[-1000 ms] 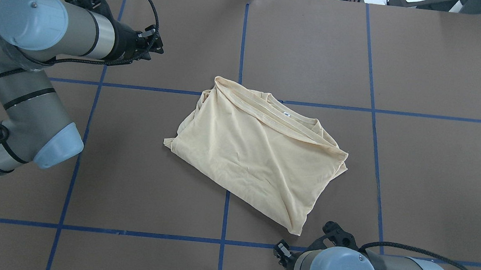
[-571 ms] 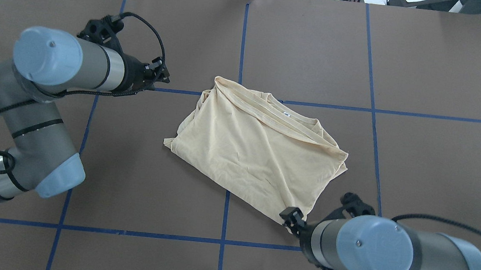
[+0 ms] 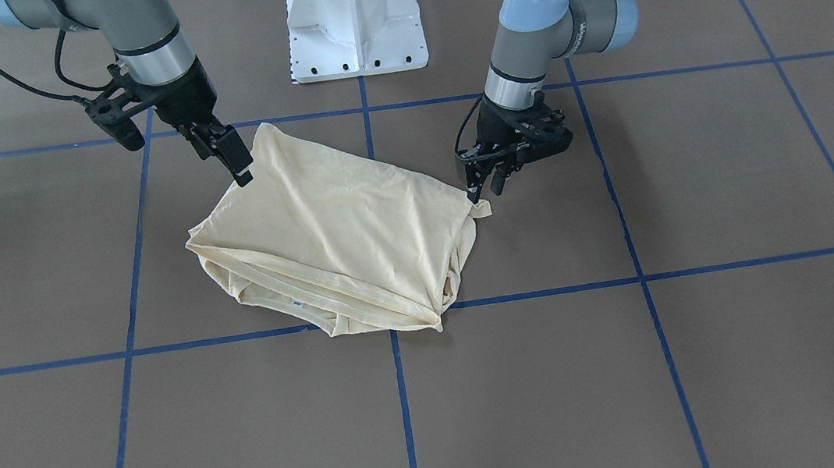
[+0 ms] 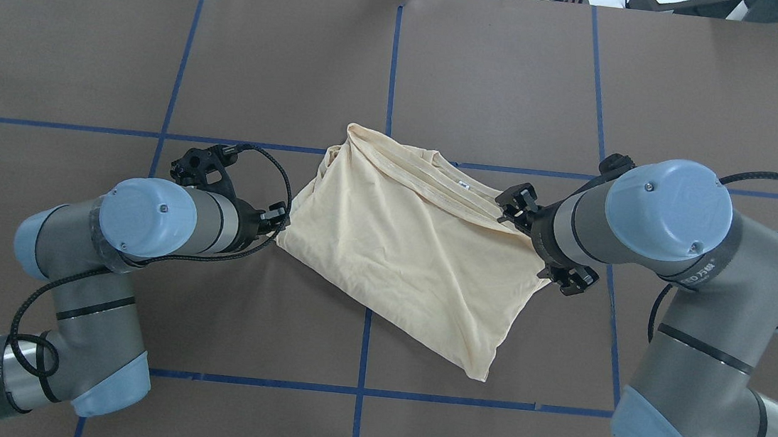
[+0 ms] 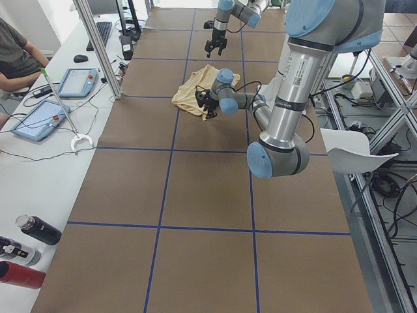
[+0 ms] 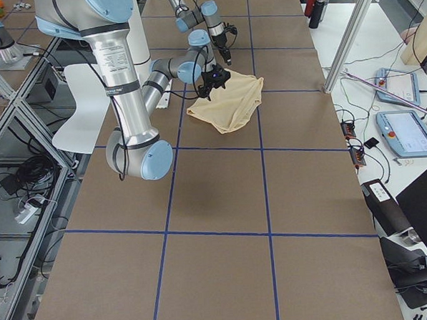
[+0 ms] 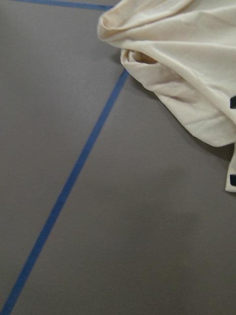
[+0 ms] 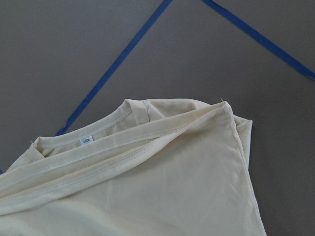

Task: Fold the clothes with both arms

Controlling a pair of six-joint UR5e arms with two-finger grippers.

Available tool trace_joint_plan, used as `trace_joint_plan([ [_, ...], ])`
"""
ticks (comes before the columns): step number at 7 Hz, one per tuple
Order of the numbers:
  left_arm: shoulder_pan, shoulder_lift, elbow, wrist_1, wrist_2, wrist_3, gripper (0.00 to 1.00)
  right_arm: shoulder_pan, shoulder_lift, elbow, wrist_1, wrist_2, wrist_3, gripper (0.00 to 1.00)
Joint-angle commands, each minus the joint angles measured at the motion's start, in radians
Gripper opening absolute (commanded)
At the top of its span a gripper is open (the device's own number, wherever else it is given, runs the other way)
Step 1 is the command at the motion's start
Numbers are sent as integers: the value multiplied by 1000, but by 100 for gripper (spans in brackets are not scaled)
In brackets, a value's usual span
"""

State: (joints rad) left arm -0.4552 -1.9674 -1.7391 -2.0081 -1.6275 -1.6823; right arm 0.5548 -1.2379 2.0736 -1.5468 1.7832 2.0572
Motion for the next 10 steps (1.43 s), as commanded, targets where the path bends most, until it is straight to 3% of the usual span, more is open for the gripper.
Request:
trace_joint_plan([
  [1,7,-13,16,0,-3,1,50,7,5,-13,2,2,-6,100],
  [3,10,-21,16,-1,-6,1,49,7,5,-18,2,1,-5,100],
  [6,12,-24,33,-14,-29,0,37,7,6,-26,2,1,-3,100],
  [7,15,-33,38,-14,-35,0,31,7,6,-26,2,1,-2,100],
  [8,15,-33,39,-15,-35,0,10,7,5,-26,2,1,-2,100],
  [9,15,-33,38,-15,-35,0,0,7,5,-26,2,1,-2,100],
  [10,13,-34,36,-14,-35,3,0,7,5,-26,2,1,-2,100],
])
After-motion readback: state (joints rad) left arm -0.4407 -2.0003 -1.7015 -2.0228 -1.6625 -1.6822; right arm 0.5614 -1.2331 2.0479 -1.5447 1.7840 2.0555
